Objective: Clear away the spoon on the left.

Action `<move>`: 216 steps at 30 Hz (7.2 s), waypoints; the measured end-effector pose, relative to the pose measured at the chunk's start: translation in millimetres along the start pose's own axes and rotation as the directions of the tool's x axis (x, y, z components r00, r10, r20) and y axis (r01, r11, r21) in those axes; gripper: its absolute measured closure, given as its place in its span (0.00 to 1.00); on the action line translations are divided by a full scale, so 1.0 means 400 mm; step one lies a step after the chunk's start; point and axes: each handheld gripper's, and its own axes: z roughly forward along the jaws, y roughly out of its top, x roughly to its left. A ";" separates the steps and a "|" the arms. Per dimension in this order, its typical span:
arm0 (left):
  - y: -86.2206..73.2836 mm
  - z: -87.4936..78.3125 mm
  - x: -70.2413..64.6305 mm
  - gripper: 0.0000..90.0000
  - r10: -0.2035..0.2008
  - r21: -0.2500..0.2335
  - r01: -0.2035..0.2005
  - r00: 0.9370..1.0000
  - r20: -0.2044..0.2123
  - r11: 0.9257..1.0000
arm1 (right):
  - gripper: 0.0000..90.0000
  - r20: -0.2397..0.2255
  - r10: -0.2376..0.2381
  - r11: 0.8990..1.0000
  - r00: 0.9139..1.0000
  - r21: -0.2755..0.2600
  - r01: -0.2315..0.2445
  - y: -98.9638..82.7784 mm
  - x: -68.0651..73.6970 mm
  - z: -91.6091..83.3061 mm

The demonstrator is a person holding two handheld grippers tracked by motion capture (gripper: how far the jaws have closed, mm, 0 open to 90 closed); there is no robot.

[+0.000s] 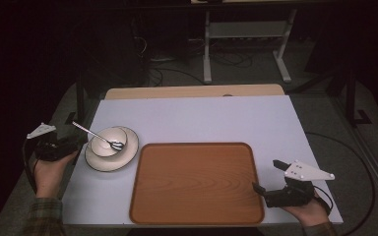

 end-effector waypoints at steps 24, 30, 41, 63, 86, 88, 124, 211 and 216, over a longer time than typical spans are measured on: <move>0.010 0.107 -0.008 0.33 -0.006 0.015 0.007 0.999 -0.040 1.000 | 0.00 -0.001 -0.001 1.000 1.000 0.001 0.001 0.002 -0.005 0.004; 0.007 0.120 -0.013 0.41 -0.012 0.024 0.012 1.000 -0.011 1.000 | 0.00 0.000 -0.004 1.000 1.000 0.001 0.004 0.002 -0.005 0.003; -0.002 0.116 -0.008 0.58 -0.029 0.008 0.029 1.000 0.011 1.000 | 0.00 0.001 -0.004 1.000 1.000 0.003 0.004 0.001 -0.003 0.002; 0.003 0.102 -0.013 0.75 -0.001 -0.018 0.001 1.000 0.009 1.000 | 0.00 0.006 -0.006 1.000 1.000 0.006 0.006 -0.001 -0.004 0.000; 0.053 0.088 -0.091 0.89 0.052 -0.056 -0.044 0.988 0.145 0.997 | 0.11 0.000 -0.013 1.000 1.000 0.000 0.013 -0.001 -0.006 -0.004; 0.055 0.089 -0.097 0.91 0.053 -0.058 -0.044 0.986 0.161 0.997 | 0.11 -0.001 -0.012 1.000 1.000 -0.001 0.012 -0.001 -0.006 -0.005; 0.102 0.013 -0.100 0.98 0.098 -0.139 -0.072 0.976 0.192 0.988 | 0.13 -0.005 -0.012 1.000 1.000 -0.001 0.012 -0.001 -0.006 -0.005; 0.047 0.150 -0.455 0.98 0.335 0.172 -0.487 0.776 0.534 0.856 | 0.14 -0.006 -0.012 1.000 1.000 -0.006 0.012 -0.001 -0.009 -0.010; 0.035 0.165 -0.460 0.98 0.318 0.160 -0.468 0.776 0.545 0.869 | 0.14 -0.006 -0.012 1.000 1.000 -0.006 0.012 -0.001 -0.009 -0.011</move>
